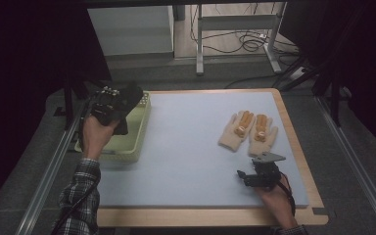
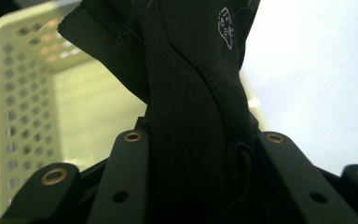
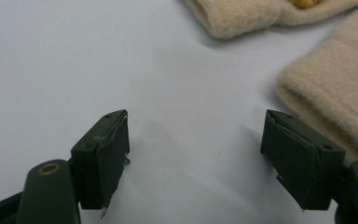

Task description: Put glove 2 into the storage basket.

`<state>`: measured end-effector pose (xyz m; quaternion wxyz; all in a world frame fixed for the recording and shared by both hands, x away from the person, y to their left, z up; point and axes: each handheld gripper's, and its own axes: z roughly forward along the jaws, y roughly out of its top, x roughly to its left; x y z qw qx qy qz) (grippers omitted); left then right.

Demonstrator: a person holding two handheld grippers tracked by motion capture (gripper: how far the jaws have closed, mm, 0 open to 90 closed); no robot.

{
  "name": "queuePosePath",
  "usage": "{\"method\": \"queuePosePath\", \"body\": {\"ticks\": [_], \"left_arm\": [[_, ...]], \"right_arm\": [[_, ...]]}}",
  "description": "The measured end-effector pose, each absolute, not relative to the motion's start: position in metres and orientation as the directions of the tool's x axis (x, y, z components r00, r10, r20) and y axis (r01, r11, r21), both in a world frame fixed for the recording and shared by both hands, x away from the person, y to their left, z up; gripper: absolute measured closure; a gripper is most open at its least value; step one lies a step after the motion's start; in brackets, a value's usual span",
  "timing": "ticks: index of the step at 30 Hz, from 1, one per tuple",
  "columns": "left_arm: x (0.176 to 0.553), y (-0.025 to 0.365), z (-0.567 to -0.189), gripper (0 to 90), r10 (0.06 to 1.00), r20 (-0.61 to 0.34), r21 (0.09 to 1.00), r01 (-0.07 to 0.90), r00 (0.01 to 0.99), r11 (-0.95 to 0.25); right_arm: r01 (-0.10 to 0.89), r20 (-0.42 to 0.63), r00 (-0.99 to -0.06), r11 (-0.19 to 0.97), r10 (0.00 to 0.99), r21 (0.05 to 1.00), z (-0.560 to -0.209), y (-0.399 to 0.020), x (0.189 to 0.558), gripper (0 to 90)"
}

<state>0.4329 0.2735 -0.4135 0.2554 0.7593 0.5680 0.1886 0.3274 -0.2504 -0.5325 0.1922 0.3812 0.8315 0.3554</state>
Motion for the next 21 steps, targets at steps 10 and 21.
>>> {"method": "queuePosePath", "body": {"ticks": [10, 21], "left_arm": [[0.461, 0.32, -0.453, 67.4, 0.988, -0.002, 0.487, 0.863, 0.155, -0.134], [0.491, 0.324, -0.499, 55.9, 0.985, 0.096, 0.29, 0.943, 0.143, -0.165]], "right_arm": [[0.497, -0.048, -0.636, 0.456, 0.77, 0.738, -0.533, -0.25, 0.328, 23.2], [0.497, -0.047, -0.636, 0.456, 0.77, 0.739, -0.533, -0.25, 0.328, 23.0]]}}
